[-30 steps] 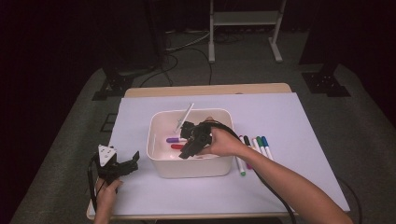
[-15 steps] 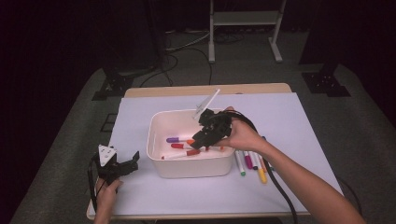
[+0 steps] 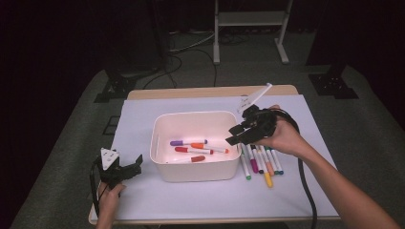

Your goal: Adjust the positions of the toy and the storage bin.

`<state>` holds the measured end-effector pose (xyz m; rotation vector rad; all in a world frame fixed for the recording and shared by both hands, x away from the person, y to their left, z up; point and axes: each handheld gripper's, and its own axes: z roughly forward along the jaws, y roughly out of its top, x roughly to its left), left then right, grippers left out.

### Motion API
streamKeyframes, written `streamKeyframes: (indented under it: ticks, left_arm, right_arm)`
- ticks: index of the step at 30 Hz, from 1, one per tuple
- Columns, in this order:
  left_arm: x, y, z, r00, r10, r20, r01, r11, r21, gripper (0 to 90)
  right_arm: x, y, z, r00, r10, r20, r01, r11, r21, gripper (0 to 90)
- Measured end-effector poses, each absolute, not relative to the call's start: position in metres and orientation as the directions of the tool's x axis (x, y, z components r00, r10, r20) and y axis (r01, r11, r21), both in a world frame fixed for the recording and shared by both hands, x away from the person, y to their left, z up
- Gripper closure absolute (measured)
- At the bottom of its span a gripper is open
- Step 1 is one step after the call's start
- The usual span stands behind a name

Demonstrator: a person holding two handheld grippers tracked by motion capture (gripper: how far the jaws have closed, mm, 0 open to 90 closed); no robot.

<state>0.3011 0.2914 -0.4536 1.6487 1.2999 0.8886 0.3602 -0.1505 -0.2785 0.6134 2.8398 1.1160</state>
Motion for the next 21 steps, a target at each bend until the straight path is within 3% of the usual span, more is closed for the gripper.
streamKeyframes:
  ticks: [11,21]
  left_arm:
    - [0.301,0.291,-0.454,0.213,0.976,0.037,0.384,-0.118,0.916,0.0]
    - [0.301,0.291,-0.454,0.209,0.977,0.038,0.384,-0.118,0.916,0.0]
  right_arm:
    - [0.352,-0.217,-0.292,-0.872,0.471,0.136,0.425,0.588,0.688,55.6]
    - [0.351,-0.267,-0.341,-0.794,0.583,0.172,0.534,0.534,0.656,55.4]
